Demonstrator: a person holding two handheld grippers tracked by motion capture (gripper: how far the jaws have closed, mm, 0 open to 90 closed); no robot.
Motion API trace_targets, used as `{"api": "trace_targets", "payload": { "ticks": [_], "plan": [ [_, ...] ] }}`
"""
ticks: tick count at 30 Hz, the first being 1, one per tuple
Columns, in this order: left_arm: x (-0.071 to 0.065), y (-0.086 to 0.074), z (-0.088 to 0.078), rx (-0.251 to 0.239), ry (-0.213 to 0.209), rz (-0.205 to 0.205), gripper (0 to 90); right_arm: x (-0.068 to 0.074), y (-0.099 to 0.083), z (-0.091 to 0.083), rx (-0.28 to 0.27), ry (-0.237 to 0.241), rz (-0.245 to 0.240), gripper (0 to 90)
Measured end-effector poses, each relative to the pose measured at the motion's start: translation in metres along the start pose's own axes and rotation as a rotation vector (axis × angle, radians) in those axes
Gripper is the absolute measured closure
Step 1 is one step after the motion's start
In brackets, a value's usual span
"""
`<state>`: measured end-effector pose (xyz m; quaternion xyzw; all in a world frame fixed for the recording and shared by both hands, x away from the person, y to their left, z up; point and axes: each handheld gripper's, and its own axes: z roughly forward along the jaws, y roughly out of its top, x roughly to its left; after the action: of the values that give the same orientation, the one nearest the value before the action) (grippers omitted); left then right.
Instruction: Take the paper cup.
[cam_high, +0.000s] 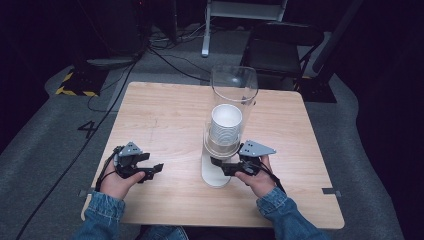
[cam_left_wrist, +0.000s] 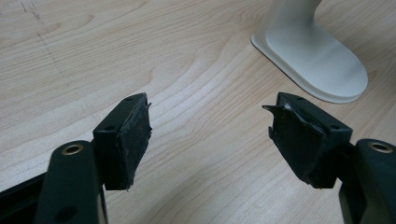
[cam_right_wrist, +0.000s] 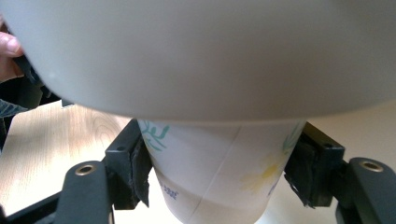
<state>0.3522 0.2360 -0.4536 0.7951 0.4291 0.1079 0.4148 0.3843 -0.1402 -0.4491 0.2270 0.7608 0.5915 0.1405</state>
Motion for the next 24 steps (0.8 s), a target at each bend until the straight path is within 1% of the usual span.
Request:
{"api": "trace_targets", "payload": {
  "ticks": [4,7,11,12,13,17,24],
  "plan": [
    [-0.0003,-0.0003,0.0003,-0.001,-0.001,-0.013,28.6,0.0,-0.0002,-0.0003,-0.002,0.001,0.0,32.2],
    [0.0004,-0.0001,0.0002,-0.001,-0.002,-0.008,28.6,-0.0002,-0.0009,-0.0003,-0.006,0.001,-0.002,32.2],
    [0.0004,-0.0001,0.0001,-0.002,-0.004,-0.011,28.7,-0.0001,-0.0016,-0.0003,-0.007,-0.001,-0.005,32.2],
    [0.0003,0.0,0.0001,-0.002,-0.004,-0.011,28.7,0.0,-0.0019,-0.0001,-0.002,-0.002,-0.011,32.5],
    [0.0003,0.0,0.0002,-0.001,-0.003,-0.01,28.7,0.0003,-0.0027,0.0001,0.014,-0.008,-0.018,33.1],
    [0.0001,0.0004,0.0001,-0.003,-0.004,-0.007,28.7,-0.0005,-0.0047,0.0004,0.012,-0.003,-0.011,33.4],
    [0.0008,0.0005,-0.0003,-0.002,-0.004,-0.006,28.6,-0.0007,-0.0043,0.0001,0.018,-0.01,-0.021,34.1]
  ]
}}
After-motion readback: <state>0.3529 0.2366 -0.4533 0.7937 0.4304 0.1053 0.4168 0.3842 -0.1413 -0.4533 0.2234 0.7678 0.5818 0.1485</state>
